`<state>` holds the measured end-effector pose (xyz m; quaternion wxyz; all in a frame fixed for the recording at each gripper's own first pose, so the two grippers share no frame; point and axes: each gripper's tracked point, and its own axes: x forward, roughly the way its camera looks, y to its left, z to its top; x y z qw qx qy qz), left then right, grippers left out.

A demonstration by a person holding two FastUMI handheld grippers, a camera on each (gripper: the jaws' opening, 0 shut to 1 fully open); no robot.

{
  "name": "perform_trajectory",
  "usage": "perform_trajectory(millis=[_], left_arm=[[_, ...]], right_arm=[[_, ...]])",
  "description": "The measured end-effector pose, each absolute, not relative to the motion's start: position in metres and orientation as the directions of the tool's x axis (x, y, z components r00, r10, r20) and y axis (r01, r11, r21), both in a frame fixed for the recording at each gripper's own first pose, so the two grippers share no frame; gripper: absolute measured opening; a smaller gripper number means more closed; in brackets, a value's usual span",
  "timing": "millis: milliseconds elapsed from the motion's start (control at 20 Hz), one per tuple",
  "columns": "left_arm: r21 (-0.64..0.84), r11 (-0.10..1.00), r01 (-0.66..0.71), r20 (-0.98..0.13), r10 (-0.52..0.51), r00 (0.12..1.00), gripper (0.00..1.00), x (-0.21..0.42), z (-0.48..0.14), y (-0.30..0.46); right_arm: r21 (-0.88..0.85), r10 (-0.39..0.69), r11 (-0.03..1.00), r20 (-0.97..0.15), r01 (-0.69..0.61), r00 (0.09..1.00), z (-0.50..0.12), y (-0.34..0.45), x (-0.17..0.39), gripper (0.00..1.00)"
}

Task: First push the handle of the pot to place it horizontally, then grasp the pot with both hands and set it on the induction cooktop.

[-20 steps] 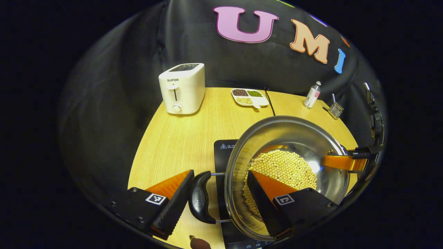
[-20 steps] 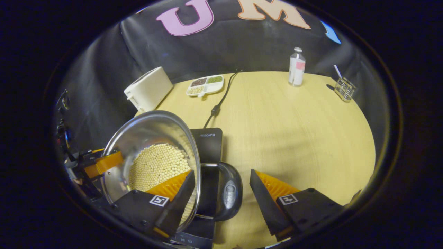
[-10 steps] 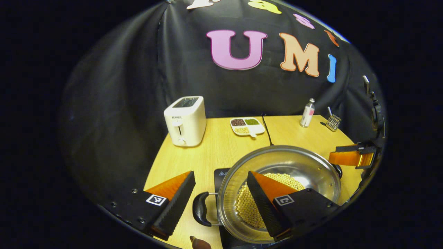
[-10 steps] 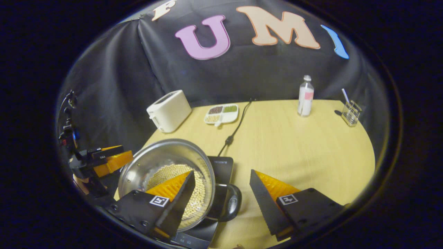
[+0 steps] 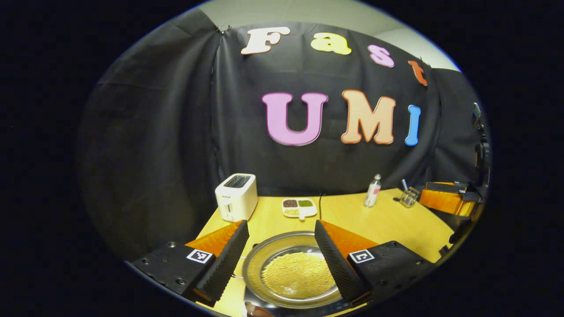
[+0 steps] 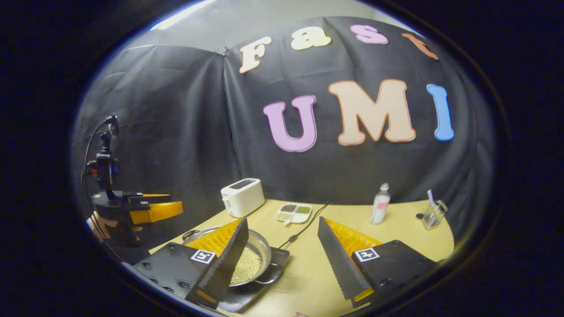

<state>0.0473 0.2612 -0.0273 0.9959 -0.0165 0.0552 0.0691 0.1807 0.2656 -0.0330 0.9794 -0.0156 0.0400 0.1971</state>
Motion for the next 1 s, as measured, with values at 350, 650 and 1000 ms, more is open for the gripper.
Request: perform_trajectory(millis=[350, 650, 1000], left_arm=[[-0.087, 0.992, -0.095, 0.016, 0.097, 0.995, 0.94, 0.027, 0.015, 0.125], [-0.162, 0.985, -0.053, 0.08, 0.067, 0.995, 0.97, 0.008, 0.021, 0.052], [-0.088, 0.995, -0.05, 0.059, 0.056, 0.997, 0.94, -0.001, 0.016, 0.029]], right_arm=[[-0.019, 0.398, 0.917, -0.031, -0.399, 0.917, -0.008, 0.174, 0.135, 0.93], [-0.028, 0.414, 0.91, 0.016, -0.414, 0.91, 0.004, 0.127, 0.099, 0.98], [-0.014, 0.378, 0.926, 0.011, -0.378, 0.926, 0.005, 0.1, 0.09, 0.94]])
